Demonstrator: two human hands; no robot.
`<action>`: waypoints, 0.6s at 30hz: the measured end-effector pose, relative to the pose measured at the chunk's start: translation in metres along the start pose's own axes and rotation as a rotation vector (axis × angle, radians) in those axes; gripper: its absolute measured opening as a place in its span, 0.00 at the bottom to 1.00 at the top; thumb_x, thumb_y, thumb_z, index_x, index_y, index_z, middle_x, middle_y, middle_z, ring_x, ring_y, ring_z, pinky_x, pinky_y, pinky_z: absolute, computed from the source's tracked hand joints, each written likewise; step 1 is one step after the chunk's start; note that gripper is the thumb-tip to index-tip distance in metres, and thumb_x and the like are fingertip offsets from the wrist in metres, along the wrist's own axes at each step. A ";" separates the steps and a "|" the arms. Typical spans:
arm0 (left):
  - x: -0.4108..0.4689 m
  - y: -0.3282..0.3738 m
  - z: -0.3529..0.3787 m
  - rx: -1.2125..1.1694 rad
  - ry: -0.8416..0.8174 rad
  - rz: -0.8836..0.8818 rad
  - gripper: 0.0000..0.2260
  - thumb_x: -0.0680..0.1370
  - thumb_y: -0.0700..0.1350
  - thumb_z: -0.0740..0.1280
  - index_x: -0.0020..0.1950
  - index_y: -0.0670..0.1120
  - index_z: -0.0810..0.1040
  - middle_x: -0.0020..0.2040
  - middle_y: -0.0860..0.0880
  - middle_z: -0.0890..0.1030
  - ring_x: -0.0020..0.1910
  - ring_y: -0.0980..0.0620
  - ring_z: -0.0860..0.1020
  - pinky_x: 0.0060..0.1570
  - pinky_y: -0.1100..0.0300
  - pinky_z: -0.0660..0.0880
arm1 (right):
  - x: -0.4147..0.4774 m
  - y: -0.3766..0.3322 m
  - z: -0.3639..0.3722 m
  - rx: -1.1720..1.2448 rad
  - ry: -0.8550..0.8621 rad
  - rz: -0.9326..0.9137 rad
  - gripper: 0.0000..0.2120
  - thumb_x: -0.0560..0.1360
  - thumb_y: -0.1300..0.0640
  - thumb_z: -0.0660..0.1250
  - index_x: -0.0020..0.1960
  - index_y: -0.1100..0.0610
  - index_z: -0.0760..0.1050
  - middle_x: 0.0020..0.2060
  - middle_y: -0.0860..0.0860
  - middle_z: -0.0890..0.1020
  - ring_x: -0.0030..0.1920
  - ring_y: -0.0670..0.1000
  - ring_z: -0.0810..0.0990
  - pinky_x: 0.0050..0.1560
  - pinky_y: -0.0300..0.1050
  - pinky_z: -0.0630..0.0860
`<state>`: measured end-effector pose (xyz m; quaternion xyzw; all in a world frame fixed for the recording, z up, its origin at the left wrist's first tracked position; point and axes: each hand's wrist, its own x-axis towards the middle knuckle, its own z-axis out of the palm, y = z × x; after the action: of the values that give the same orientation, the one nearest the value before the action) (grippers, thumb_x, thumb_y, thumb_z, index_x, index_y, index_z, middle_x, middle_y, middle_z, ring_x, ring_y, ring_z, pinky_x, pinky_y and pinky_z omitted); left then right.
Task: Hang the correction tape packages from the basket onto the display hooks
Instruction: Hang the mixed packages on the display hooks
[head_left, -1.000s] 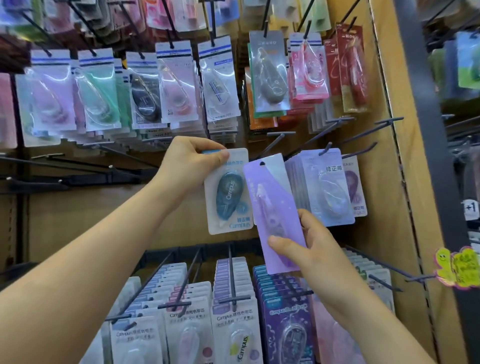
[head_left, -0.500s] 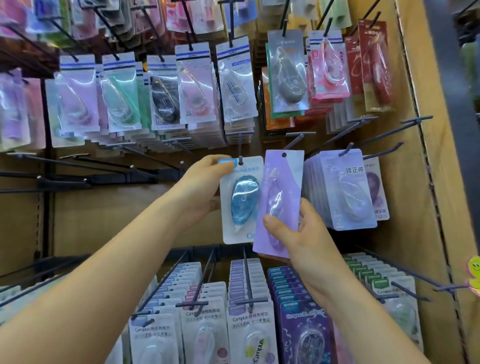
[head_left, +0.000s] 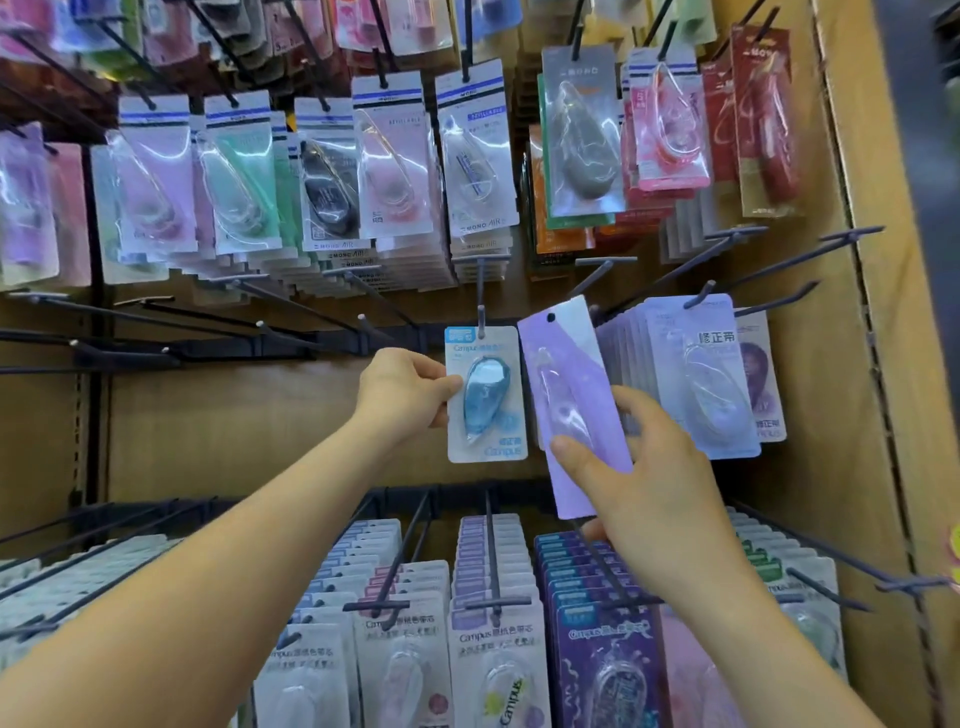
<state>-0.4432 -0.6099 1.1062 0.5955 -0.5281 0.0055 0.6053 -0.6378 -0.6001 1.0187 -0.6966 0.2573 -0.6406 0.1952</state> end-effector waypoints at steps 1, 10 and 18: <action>0.007 -0.003 0.004 0.033 0.018 -0.004 0.05 0.78 0.46 0.70 0.50 0.46 0.80 0.47 0.48 0.83 0.42 0.53 0.82 0.46 0.51 0.83 | 0.000 0.002 -0.002 -0.004 -0.005 0.002 0.11 0.74 0.45 0.70 0.54 0.36 0.71 0.48 0.39 0.80 0.44 0.55 0.83 0.48 0.56 0.81; 0.038 -0.023 0.033 0.152 0.098 0.011 0.05 0.78 0.47 0.70 0.45 0.48 0.77 0.48 0.46 0.82 0.45 0.50 0.82 0.48 0.48 0.82 | -0.002 0.024 -0.014 0.039 -0.029 0.040 0.09 0.76 0.51 0.70 0.51 0.37 0.75 0.44 0.40 0.83 0.46 0.50 0.83 0.47 0.57 0.81; -0.007 -0.010 0.003 0.043 0.150 0.176 0.10 0.83 0.48 0.61 0.55 0.49 0.81 0.52 0.50 0.83 0.49 0.53 0.80 0.47 0.55 0.80 | -0.009 0.021 -0.019 0.153 -0.127 0.064 0.09 0.76 0.57 0.71 0.49 0.44 0.77 0.42 0.43 0.85 0.40 0.49 0.84 0.50 0.58 0.81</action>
<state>-0.4415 -0.6109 1.0936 0.5575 -0.5312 0.1146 0.6276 -0.6596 -0.6105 1.0010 -0.7105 0.2168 -0.6063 0.2839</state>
